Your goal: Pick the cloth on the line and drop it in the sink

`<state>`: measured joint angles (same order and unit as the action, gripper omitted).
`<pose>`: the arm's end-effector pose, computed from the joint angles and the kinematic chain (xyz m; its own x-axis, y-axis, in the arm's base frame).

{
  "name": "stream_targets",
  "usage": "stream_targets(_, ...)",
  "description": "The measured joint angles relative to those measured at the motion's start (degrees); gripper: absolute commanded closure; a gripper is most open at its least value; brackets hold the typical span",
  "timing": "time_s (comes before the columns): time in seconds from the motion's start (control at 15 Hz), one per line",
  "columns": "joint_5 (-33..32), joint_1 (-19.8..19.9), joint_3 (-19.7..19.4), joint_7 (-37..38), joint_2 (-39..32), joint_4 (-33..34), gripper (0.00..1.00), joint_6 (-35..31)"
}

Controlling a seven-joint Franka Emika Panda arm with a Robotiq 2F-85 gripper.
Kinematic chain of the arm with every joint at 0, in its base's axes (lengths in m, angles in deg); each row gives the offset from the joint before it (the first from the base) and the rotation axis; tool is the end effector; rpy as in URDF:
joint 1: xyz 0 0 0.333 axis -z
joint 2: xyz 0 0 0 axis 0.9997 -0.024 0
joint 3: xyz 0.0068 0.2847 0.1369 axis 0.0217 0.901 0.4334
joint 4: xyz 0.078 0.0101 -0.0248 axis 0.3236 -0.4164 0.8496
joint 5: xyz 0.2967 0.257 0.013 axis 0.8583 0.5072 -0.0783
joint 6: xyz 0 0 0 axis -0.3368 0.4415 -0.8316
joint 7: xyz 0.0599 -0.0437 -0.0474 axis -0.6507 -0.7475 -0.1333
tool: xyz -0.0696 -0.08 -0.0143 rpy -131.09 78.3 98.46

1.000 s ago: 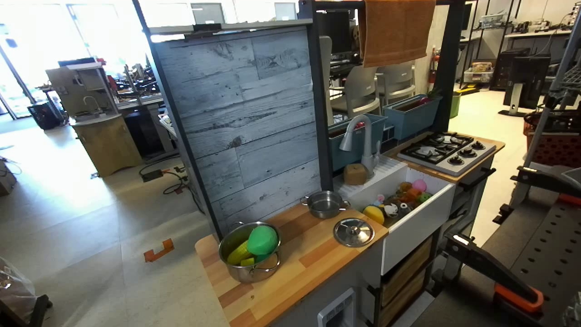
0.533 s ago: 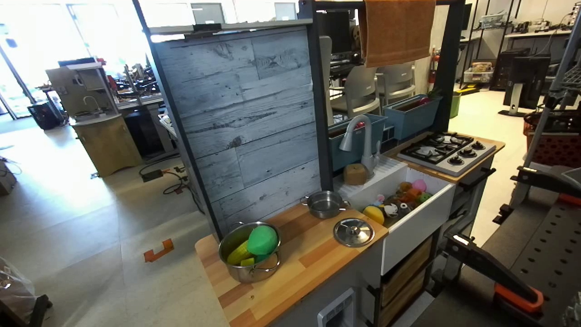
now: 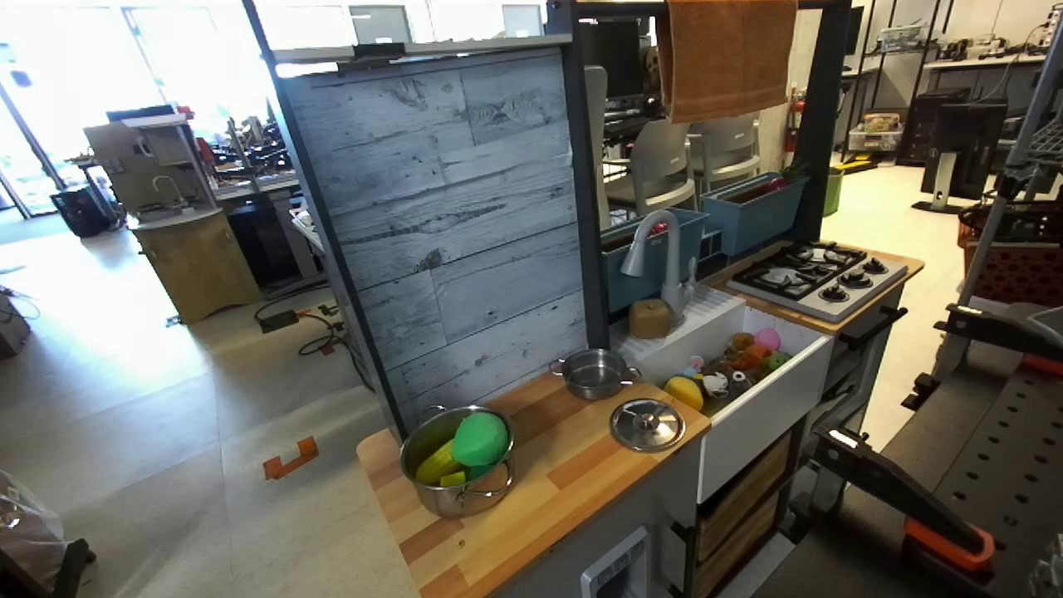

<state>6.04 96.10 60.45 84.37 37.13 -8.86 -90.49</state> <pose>0.6957 -0.1812 0.5108 0.7800 -0.5945 0.1953 -0.5813 -0.8040 -0.1255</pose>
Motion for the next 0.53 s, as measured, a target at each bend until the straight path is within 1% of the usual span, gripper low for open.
stream_targets(0.53,-0.1,0.0,0.0,1.9,-4.7,3.8,0.00,0.0)
